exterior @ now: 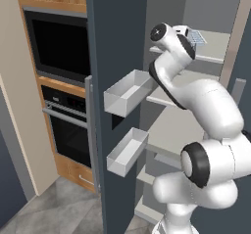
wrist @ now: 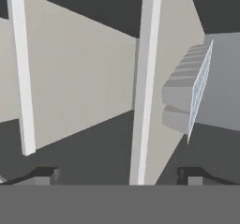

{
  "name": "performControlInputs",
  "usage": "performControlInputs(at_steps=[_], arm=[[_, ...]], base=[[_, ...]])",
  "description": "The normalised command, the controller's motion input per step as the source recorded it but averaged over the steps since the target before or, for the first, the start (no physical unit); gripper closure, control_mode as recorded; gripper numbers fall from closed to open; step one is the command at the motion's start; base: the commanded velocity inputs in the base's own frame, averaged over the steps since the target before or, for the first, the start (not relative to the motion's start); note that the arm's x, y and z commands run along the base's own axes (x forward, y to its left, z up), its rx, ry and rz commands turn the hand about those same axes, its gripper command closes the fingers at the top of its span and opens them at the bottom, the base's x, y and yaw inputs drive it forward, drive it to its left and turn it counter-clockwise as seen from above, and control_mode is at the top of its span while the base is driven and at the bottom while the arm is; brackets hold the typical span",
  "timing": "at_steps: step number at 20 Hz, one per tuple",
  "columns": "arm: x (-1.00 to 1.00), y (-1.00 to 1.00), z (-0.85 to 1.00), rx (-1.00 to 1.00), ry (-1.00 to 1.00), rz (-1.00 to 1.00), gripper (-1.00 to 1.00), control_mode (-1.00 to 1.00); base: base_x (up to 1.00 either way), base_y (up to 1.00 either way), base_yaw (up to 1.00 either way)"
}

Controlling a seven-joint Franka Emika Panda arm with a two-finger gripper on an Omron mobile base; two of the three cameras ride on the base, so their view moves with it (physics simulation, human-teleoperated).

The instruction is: The ice cube tray has been filled with water. Take the tray and place it in the freezer to make ice. Close the freezer door after placing the tray.

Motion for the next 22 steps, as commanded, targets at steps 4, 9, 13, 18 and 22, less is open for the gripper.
performControlInputs(at_steps=[4,9,13,18,22], arm=[[-0.99,0.19,-0.09,0.0,0.02,0.04,-1.0,-1.0],[-0.57,0.2,-0.05,0.0,0.06,0.12,-1.0,-1.0],[-0.24,0.03,0.0,0.0,0.02,0.09,-1.0,-1.0],[-0.1,0.02,-0.04,0.0,0.01,0.07,-1.0,1.0],[0.0,0.0,0.0,0.0,0.0,0.0,-1.0,1.0]], base=[[0.0,0.0,0.0],[0.0,0.0,0.0],[0.0,0.0,0.0],[-0.17,0.02,0.02],[-0.59,0.29,-0.1]])
